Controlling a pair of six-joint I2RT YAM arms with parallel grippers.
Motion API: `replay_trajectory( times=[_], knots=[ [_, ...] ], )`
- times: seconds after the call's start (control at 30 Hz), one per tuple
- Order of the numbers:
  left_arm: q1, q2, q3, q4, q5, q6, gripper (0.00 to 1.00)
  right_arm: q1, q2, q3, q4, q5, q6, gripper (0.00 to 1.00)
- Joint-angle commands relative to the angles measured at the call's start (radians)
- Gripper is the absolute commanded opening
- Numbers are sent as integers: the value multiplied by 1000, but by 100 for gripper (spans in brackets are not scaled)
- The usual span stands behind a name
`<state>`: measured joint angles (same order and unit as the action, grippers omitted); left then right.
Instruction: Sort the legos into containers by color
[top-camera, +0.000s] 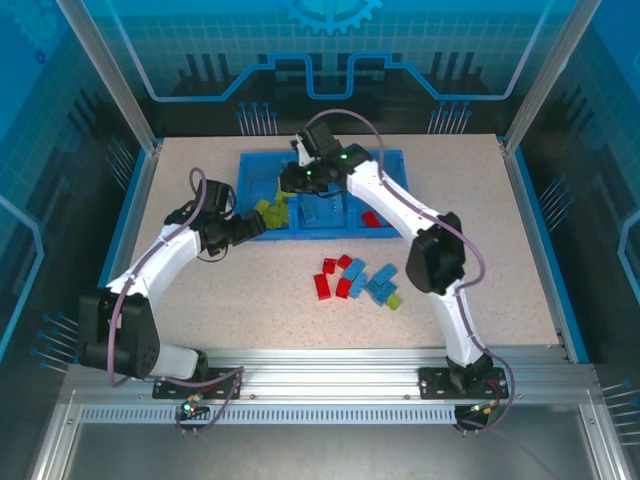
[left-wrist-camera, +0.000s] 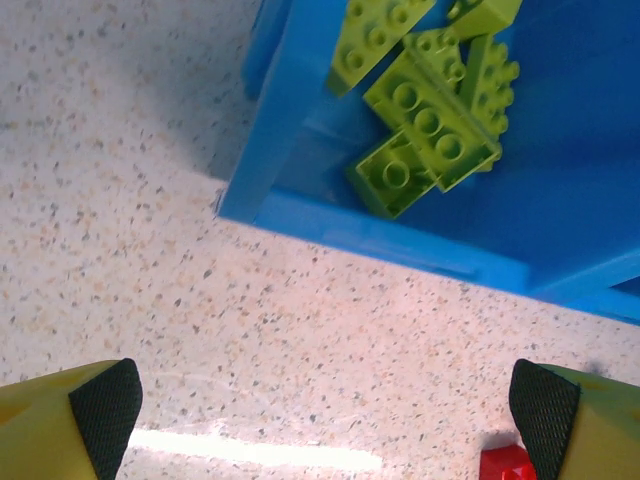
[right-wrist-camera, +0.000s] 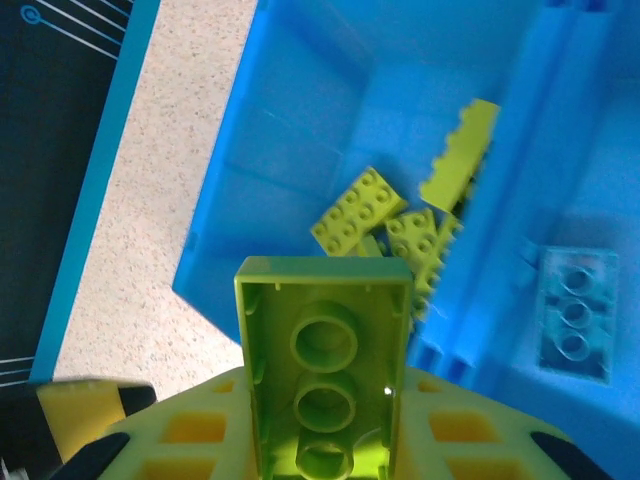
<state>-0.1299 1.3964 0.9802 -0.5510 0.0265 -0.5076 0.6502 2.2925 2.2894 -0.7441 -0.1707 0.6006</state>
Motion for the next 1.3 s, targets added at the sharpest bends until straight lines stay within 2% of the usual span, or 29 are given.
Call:
replay_trajectory(
  times=[0.0,0.13,0.27,0.33,0.4,0.53,0.67,0.8,0.97,1.07,1.27],
  knots=[
    [0,-29,-49,14,7,-39,99,17,131,190,-133,-69,-11,20],
    [-18,-47,-92,4,4,-54,99,18,226,298,-160,-68,27,27],
    [-112,-71,-132,1,-20,-107,99,12,259,301,-146,-60,65,44],
    [-171,-80,-147,9,-26,-138,99,12,263,301,-134,-59,65,59],
    [-227,-83,-155,12,-29,-179,99,12,259,301,-129,-56,64,68],
    [-348,-69,-146,19,-40,-267,99,12,216,274,-125,-69,57,78],
    [-469,-2,-95,4,-71,-323,99,12,111,196,-107,-77,49,81],
    [-549,96,-15,-10,-87,-348,99,5,-64,16,-80,-18,12,82],
    [-628,214,74,-46,-103,-371,96,-63,-346,-370,24,89,26,83],
    [-651,273,102,-67,-110,-401,93,-136,-487,-571,78,94,37,83],
    [-662,351,149,-88,-144,-438,89,-256,-696,-837,59,119,-27,84]
  ],
)
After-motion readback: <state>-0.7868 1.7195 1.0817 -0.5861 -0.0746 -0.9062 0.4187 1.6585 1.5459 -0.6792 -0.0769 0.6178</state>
